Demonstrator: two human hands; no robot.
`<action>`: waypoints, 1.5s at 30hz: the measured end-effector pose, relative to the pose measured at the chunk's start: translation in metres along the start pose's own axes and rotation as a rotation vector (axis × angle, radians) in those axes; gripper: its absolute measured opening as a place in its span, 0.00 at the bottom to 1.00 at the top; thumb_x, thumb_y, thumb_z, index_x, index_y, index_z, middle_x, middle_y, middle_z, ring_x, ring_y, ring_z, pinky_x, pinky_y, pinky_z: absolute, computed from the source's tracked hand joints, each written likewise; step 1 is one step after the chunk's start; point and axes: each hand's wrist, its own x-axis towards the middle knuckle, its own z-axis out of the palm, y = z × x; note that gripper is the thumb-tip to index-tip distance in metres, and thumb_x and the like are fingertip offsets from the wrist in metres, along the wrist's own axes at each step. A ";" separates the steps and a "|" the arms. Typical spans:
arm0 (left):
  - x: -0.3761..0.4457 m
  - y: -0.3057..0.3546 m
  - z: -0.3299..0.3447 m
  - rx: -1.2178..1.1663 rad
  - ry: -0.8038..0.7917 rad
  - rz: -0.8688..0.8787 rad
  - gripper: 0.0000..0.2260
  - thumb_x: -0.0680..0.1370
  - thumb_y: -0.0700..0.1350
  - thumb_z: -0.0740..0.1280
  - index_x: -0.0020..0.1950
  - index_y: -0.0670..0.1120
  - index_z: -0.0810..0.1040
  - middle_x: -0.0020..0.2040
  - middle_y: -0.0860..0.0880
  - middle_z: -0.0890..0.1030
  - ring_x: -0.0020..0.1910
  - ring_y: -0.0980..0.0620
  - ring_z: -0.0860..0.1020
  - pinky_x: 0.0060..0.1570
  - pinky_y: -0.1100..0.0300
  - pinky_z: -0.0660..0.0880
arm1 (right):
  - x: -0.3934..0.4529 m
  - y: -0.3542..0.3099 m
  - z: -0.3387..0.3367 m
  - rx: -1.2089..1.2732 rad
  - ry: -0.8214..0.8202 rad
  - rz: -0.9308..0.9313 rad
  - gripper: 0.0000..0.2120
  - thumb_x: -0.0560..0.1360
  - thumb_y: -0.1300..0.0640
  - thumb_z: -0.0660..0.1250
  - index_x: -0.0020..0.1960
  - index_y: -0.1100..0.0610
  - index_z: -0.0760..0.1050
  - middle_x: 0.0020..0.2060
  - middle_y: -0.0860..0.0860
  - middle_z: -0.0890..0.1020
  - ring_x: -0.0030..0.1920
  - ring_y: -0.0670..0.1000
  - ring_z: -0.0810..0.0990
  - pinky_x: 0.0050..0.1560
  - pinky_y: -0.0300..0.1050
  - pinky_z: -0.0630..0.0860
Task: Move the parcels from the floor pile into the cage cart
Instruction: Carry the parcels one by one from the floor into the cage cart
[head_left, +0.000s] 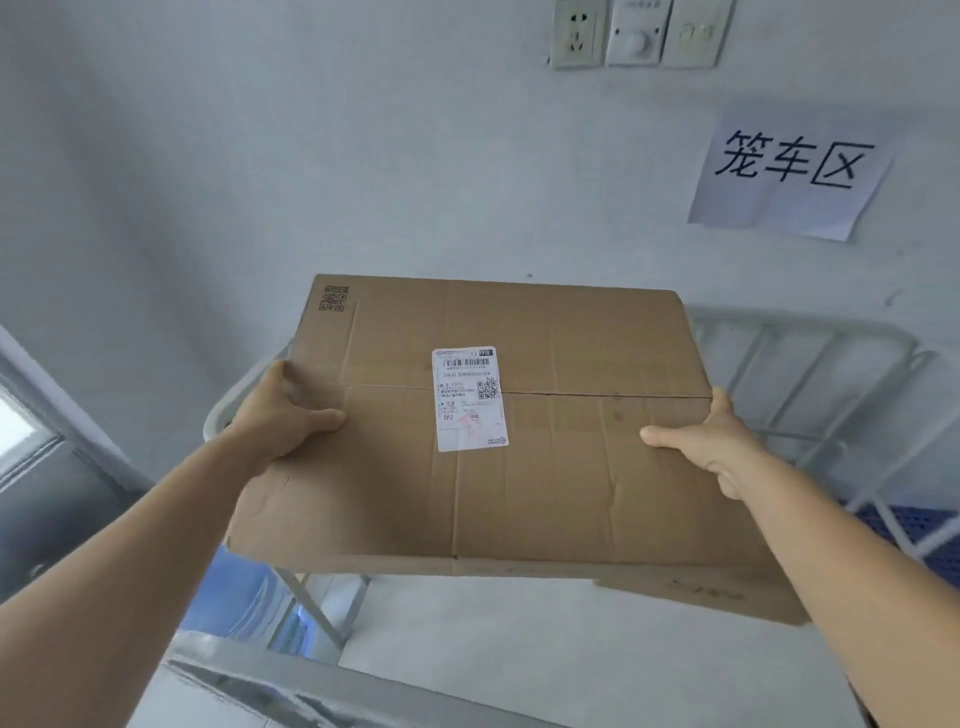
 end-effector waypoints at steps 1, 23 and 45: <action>0.009 -0.005 0.006 0.000 -0.029 -0.006 0.36 0.66 0.46 0.80 0.69 0.48 0.65 0.54 0.45 0.78 0.50 0.45 0.77 0.45 0.54 0.73 | 0.001 0.004 0.004 -0.002 0.013 0.015 0.58 0.66 0.53 0.80 0.80 0.48 0.41 0.79 0.52 0.55 0.76 0.57 0.59 0.73 0.56 0.60; 0.156 -0.080 0.126 0.144 -0.203 -0.280 0.39 0.69 0.38 0.77 0.75 0.46 0.59 0.54 0.49 0.71 0.51 0.48 0.72 0.48 0.54 0.70 | 0.152 0.078 0.131 -0.052 -0.160 0.356 0.59 0.64 0.56 0.81 0.80 0.48 0.43 0.76 0.53 0.63 0.73 0.56 0.65 0.71 0.55 0.64; 0.341 -0.222 0.303 0.232 -0.336 -0.439 0.29 0.66 0.38 0.79 0.58 0.50 0.66 0.50 0.49 0.78 0.50 0.45 0.78 0.53 0.48 0.75 | 0.335 0.184 0.276 -0.157 -0.188 0.564 0.58 0.66 0.56 0.80 0.80 0.48 0.42 0.76 0.55 0.58 0.74 0.58 0.63 0.71 0.56 0.64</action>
